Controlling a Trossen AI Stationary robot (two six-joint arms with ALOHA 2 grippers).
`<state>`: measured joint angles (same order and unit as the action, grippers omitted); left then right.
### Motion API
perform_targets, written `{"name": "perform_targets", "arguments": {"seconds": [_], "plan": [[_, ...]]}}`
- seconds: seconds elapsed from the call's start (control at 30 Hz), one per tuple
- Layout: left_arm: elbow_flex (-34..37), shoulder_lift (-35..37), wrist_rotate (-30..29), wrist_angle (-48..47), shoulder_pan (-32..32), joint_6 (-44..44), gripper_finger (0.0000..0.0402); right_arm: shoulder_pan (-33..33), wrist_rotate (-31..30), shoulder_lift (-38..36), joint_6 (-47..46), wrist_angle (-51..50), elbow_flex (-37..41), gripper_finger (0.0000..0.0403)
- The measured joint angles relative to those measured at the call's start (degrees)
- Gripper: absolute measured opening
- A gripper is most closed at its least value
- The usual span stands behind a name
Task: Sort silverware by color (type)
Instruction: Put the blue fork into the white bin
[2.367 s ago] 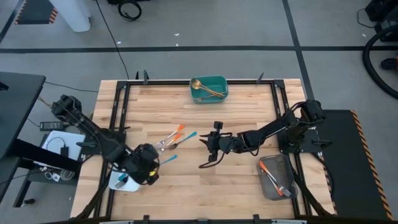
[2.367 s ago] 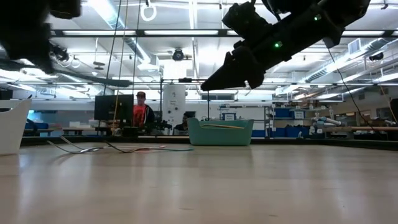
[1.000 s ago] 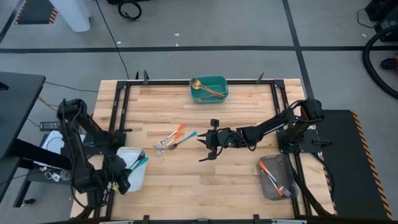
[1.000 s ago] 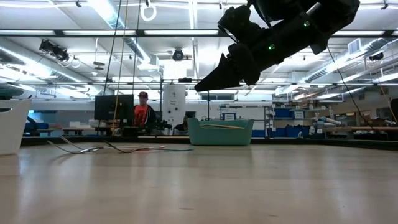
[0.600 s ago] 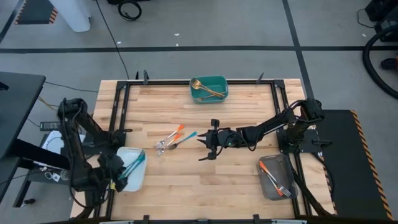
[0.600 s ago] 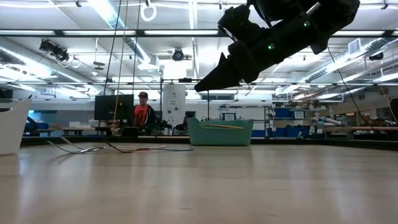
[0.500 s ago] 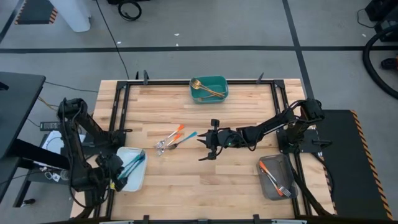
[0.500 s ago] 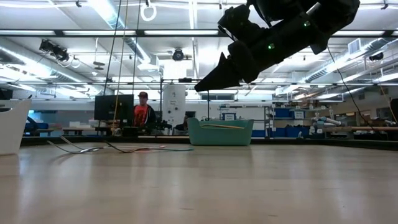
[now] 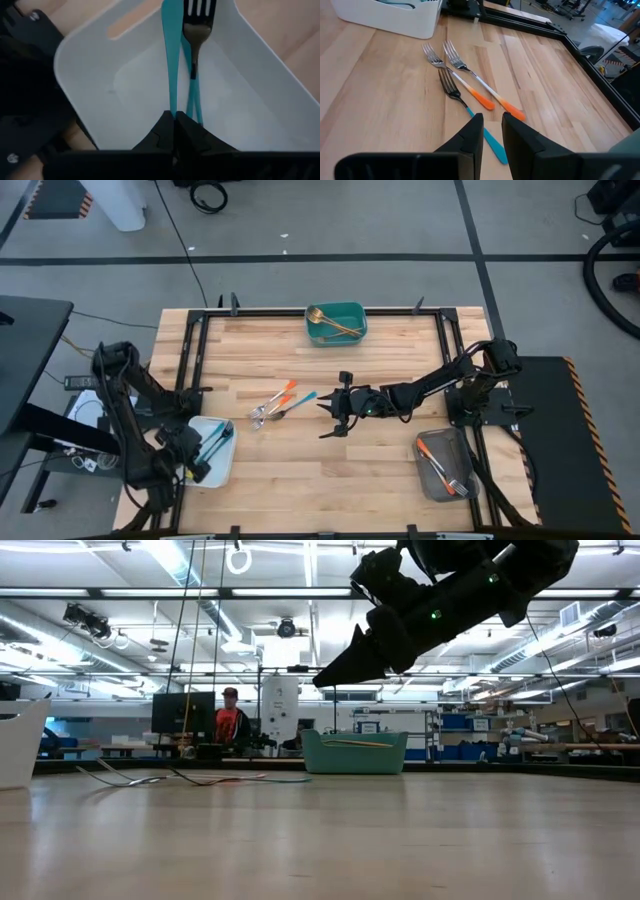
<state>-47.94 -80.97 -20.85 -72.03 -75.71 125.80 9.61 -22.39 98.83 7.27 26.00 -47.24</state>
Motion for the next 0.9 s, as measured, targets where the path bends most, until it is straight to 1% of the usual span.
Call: {"name": "perform_targets", "arguments": {"seconds": [0.23, 0.33, 0.43, 0.73, 0.83, 0.9], "plan": [[0.0, -1.26, 0.05, 4.37, 1.69, -0.22, 0.0012, 0.0, 0.0, 0.0, -0.01, 0.0, 0.0, 0.0077], [0.0, -1.24, 0.09, 5.14, 2.11, -0.27, 0.002, 0.0, 0.0, 0.0, -0.02, 0.0, 0.0, 0.0077], [0.0, -1.24, 0.1, 5.56, 2.9, -0.63, 0.0041, 0.0, 0.0, 0.0, -0.02, 0.0, 0.0, 0.0077], [0.0, -1.22, 0.12, 5.57, 4.82, -2.35, 0.0133, 0.11, 0.02, 0.0, -0.05, -0.17, 0.0, 0.0077], [0.0, -1.2, 0.12, 5.55, 4.83, -2.41, 0.0151, 0.11, 0.02, 0.0, -0.05, -0.24, 0.0, 0.0077], [0.0, -1.2, 0.12, 5.55, 5.03, -2.59, 0.0154, 0.11, 0.02, 0.0, -0.05, -0.24, 0.0, 0.0077]]}}
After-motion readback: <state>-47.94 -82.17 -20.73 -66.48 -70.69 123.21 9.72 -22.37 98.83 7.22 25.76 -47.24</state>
